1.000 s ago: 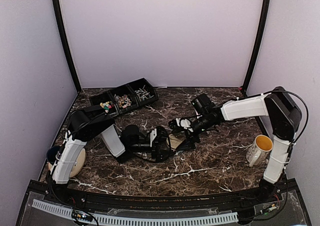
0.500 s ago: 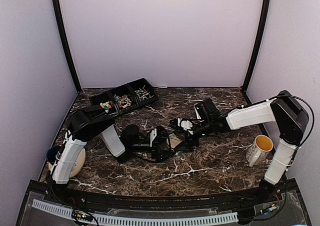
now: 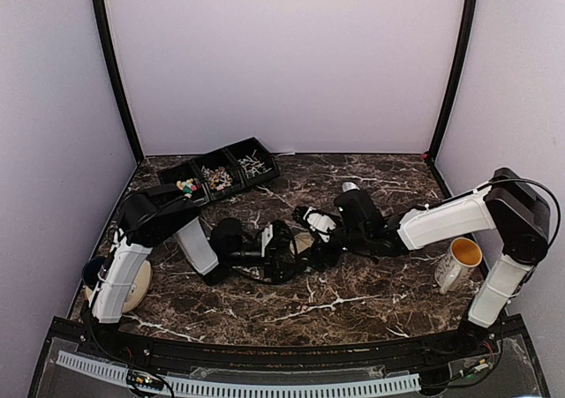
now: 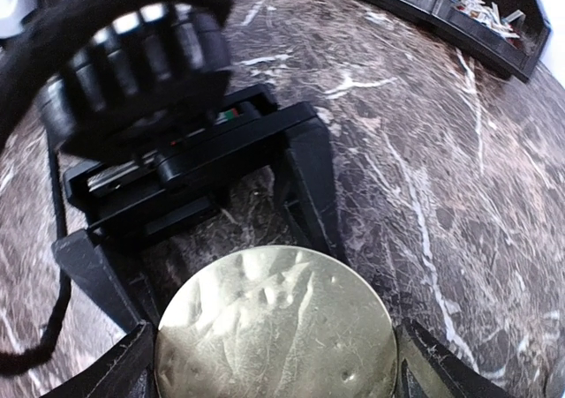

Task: Pack the candies
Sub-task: Screw the box lid onto the packing box.

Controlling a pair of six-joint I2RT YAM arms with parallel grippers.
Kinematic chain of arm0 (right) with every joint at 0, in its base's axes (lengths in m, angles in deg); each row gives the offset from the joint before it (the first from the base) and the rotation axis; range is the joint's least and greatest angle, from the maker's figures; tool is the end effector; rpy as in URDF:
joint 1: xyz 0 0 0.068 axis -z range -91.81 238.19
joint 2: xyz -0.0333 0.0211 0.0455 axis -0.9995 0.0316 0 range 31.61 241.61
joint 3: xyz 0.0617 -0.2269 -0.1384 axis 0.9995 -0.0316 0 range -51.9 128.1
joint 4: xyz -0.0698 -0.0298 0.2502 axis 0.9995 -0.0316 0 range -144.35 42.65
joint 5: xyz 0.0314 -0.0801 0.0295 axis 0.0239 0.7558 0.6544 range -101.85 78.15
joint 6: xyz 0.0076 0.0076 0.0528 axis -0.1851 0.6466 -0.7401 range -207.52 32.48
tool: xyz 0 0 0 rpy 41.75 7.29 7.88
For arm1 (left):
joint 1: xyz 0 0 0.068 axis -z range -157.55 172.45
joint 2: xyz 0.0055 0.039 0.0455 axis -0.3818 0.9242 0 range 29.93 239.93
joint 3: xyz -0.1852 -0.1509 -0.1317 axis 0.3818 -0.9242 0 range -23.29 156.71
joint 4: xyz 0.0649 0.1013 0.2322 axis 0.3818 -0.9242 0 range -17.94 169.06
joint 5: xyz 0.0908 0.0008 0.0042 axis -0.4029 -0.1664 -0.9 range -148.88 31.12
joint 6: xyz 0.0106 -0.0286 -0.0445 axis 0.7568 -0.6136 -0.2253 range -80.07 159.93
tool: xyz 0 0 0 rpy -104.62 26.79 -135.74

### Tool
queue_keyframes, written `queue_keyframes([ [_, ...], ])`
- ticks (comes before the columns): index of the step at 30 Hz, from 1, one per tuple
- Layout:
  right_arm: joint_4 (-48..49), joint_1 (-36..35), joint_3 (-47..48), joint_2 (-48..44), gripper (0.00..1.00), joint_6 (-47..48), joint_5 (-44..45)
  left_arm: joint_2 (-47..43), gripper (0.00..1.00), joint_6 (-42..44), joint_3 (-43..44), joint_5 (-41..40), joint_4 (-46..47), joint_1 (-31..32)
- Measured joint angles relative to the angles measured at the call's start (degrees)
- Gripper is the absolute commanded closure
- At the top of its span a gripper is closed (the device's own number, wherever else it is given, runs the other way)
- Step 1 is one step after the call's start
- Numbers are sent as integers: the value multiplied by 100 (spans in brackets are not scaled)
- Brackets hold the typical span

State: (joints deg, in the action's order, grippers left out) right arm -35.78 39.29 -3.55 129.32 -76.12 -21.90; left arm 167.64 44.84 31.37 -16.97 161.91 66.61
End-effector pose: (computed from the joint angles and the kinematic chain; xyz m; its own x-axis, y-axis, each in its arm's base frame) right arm 0.2233 0.2654 0.1615 -0.2301 -0.5600 -0.7959 -0.8958 0.4415 -0.0516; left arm 0.2740 -0.2991 0.0547 0.0830 0.0083 -0.9965 0.9942 0.0681 0.0834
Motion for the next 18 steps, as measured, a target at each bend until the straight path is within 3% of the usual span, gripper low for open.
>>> queue_keyframes([
  [9,212,-466,-63,9,15,-1069,1185,-2,16,0,-7,133,-4,-55],
  [18,96,-837,184,219,2,-2037,2341,-2,16,-7,-2,-92,-7,7],
])
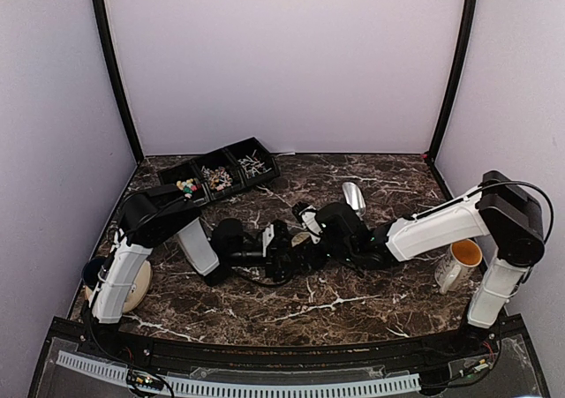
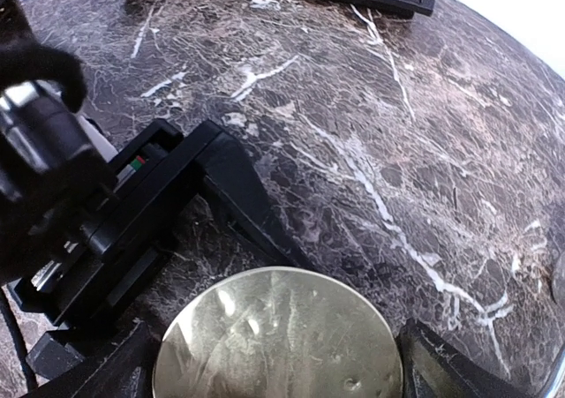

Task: Pack the candies
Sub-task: Screw the box lid onto the packing box.

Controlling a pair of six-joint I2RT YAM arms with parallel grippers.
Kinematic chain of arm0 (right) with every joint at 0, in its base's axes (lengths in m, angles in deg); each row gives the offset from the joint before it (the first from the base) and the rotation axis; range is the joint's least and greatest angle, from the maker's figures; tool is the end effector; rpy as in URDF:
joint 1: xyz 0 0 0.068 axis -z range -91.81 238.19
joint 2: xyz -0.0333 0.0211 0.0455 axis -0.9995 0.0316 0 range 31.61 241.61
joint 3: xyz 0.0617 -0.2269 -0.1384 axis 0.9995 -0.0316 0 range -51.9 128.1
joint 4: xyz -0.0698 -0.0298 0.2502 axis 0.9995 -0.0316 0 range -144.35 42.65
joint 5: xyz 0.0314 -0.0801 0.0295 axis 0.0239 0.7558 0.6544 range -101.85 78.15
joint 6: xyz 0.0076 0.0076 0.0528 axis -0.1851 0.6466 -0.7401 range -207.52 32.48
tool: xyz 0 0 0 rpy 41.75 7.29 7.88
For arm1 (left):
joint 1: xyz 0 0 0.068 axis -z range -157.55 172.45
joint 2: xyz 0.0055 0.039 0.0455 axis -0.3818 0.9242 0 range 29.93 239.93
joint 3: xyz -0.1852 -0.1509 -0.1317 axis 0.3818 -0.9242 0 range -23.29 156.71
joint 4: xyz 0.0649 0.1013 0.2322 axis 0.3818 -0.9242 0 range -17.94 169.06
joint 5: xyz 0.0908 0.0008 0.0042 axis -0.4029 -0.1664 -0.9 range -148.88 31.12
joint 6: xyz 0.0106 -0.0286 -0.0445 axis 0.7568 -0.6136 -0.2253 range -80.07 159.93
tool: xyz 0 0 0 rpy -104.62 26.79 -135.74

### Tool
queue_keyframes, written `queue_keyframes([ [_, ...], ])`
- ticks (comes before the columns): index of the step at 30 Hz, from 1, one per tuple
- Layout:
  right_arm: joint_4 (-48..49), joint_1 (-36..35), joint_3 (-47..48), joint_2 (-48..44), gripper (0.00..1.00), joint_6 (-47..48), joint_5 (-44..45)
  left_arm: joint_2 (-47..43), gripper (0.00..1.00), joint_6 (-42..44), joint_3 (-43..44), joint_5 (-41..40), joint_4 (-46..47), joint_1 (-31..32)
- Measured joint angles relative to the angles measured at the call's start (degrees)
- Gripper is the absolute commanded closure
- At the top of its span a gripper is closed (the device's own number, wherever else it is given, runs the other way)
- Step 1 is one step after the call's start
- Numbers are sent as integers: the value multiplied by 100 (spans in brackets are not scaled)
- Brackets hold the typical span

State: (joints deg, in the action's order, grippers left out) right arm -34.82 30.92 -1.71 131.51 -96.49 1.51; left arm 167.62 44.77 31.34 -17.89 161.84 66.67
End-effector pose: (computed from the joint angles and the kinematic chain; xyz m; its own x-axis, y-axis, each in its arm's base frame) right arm 0.1995 0.2952 0.1599 -0.4347 -0.3959 -0.8089 -0.6591 0.7519 -0.0138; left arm 0.2742 -0.2993 0.0546 0.0807 0.0105 -0.9967 0.9932 0.0829 0.0813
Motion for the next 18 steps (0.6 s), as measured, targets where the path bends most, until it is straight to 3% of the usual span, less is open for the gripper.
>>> queue_keyframes([
  [9,-85,-7,-229,-358,3,221,111,0,16,-13,4,-170,2,35],
  [18,-221,553,-708,-1209,3,1390,-1283,0,16,-13,7,-181,0,35],
])
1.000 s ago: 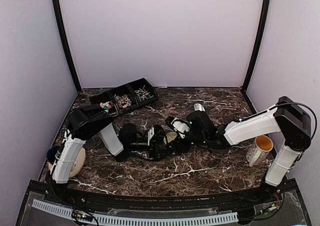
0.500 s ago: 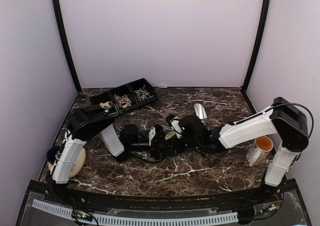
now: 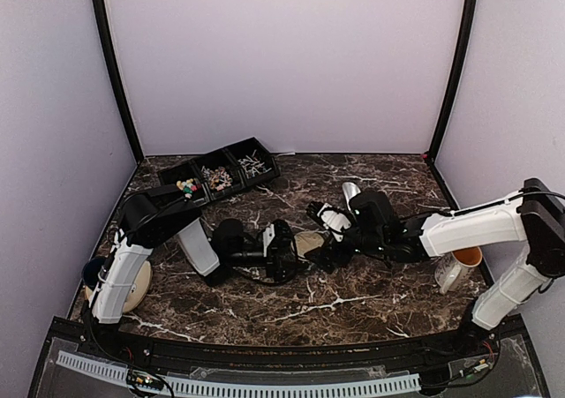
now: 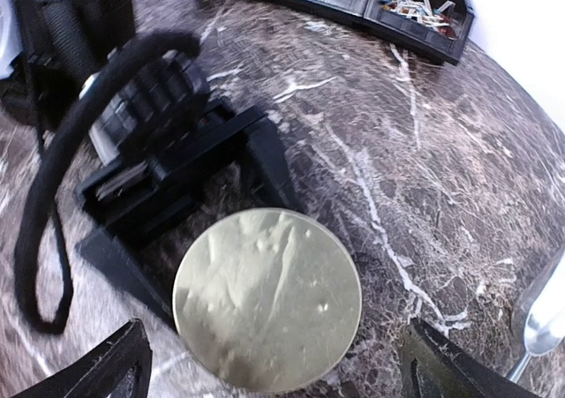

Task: Pack the candies
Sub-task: Screw the box lid onto the packing box.

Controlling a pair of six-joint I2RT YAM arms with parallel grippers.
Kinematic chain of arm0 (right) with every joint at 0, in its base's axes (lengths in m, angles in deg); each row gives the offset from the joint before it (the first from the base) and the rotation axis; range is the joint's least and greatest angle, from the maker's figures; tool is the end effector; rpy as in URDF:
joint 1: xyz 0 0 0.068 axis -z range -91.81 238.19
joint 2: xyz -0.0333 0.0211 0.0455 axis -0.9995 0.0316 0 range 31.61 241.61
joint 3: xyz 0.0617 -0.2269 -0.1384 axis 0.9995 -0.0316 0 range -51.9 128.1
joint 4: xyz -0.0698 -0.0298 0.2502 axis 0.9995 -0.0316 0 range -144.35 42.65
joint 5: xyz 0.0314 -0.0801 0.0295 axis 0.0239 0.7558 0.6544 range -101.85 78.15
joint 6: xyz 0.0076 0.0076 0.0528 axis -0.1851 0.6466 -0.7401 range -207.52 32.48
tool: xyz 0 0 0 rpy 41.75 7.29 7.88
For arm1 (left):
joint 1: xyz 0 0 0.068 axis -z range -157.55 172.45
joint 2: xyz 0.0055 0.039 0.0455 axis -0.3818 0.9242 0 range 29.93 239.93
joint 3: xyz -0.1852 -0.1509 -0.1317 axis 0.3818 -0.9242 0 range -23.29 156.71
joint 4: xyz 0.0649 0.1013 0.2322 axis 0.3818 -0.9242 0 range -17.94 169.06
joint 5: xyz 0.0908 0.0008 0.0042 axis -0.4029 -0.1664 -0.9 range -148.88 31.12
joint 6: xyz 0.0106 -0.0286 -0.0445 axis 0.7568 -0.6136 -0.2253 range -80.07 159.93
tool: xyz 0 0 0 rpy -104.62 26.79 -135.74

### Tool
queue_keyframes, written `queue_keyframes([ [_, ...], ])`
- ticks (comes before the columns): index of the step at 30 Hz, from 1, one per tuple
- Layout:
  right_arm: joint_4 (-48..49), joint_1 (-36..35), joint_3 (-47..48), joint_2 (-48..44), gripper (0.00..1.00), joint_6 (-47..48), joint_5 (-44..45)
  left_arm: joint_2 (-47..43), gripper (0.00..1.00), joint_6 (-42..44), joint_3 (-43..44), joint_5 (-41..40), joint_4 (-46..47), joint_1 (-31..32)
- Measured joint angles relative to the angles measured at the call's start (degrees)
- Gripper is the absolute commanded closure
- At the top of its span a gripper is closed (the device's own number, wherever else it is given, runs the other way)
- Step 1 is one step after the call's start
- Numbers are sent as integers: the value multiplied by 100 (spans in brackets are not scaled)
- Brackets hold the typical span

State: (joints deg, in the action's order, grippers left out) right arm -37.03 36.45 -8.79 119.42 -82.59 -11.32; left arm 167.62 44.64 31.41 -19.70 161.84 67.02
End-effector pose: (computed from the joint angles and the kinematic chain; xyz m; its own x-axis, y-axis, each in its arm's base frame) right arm 0.1965 0.2485 0.1858 -0.2812 -0.4954 -0.8219 -0.8075 0.5849 -0.0763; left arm 0.2737 -0.3011 0.0549 0.0791 0.0115 -0.9968 0.9909 0.1083 0.0799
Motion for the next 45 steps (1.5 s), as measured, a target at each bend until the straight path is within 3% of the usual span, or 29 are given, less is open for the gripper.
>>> queue_keyframes([
  [13,-308,730,-529,-363,3,2511,-2107,0,16,2,0,81,0,0],
  [22,-741,1193,474,448,3,3359,-2988,0,17,2,0,87,-2,0],
  [33,-2166,1517,1943,1480,3,4371,-3910,0,16,4,2,98,-4,0],
  [45,-2833,1543,2343,1816,2,4708,-4347,0,16,7,4,109,-9,0],
])
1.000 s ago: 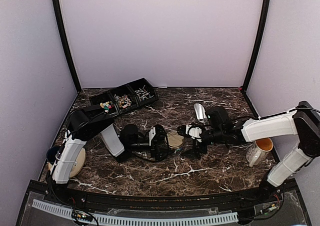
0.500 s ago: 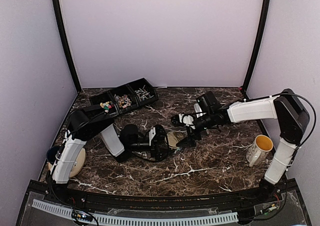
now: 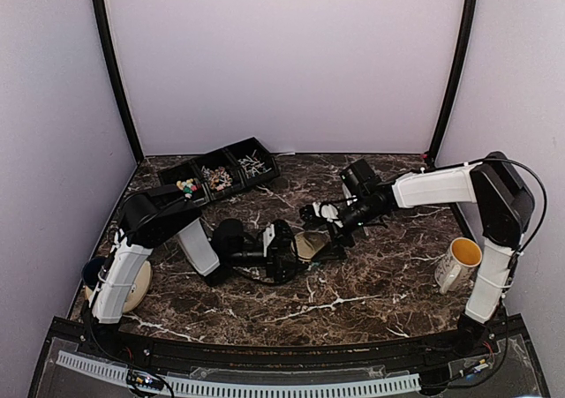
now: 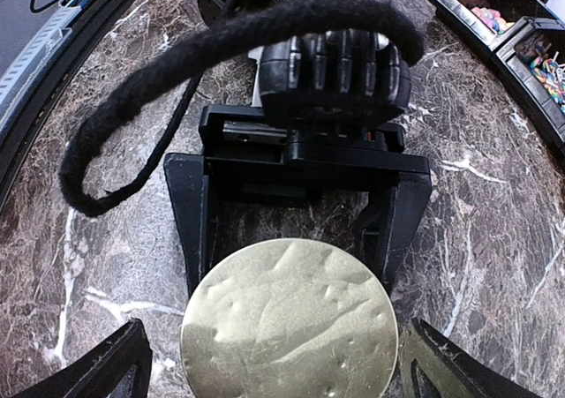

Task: Pack the candies
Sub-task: Screw the box lid onto the packing box.

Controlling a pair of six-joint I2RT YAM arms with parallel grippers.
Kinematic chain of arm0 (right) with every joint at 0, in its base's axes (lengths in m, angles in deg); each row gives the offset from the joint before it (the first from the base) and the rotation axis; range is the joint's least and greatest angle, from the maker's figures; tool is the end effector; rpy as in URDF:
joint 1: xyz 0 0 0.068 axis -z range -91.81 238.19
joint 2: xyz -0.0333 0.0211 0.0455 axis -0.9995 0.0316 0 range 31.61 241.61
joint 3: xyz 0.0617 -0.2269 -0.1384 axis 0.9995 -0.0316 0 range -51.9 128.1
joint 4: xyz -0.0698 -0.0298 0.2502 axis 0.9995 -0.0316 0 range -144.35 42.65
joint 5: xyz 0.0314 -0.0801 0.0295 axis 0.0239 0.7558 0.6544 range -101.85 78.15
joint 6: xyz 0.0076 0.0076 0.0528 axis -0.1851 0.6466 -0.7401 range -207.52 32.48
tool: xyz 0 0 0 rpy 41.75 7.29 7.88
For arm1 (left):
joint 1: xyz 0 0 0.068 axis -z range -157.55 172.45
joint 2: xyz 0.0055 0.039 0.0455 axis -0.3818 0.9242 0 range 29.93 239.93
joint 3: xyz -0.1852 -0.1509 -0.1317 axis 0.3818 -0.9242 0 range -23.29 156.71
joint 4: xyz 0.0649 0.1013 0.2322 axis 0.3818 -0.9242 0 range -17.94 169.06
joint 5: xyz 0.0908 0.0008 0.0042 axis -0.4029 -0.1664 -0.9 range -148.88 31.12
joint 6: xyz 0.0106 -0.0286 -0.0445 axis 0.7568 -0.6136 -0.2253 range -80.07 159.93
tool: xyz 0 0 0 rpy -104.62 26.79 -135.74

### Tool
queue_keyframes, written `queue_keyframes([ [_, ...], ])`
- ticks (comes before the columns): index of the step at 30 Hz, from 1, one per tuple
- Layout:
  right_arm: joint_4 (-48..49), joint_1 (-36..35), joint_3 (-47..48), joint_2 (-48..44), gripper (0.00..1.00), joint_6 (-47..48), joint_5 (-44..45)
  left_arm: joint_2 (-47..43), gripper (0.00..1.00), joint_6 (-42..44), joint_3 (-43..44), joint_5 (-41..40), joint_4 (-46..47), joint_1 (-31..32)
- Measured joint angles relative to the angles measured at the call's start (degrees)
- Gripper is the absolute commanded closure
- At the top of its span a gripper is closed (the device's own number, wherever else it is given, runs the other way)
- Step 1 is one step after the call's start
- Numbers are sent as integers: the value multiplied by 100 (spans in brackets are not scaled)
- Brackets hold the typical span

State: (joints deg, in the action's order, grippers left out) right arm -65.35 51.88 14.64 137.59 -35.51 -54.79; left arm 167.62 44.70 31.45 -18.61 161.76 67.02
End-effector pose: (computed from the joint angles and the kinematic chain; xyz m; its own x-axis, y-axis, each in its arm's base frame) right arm 0.2870 0.2409 0.1737 0.1566 -0.6010 -0.7838 -0.9839 -0.1638 -0.0710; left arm 0.2731 -0.3012 0.0549 0.0798 0.0106 -0.9968 0.9927 0.0894 0.0804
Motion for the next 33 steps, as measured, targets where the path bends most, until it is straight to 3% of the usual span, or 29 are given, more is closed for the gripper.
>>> queue_keyframes([
  [15,107,-4,52,227,0,-173,-26,0,16,2,9,20,-9,0],
  [23,227,-4,52,232,15,-400,33,2,16,2,20,17,-15,0],
  [33,656,-31,-256,116,22,-686,44,7,16,4,42,26,-37,-4],
])
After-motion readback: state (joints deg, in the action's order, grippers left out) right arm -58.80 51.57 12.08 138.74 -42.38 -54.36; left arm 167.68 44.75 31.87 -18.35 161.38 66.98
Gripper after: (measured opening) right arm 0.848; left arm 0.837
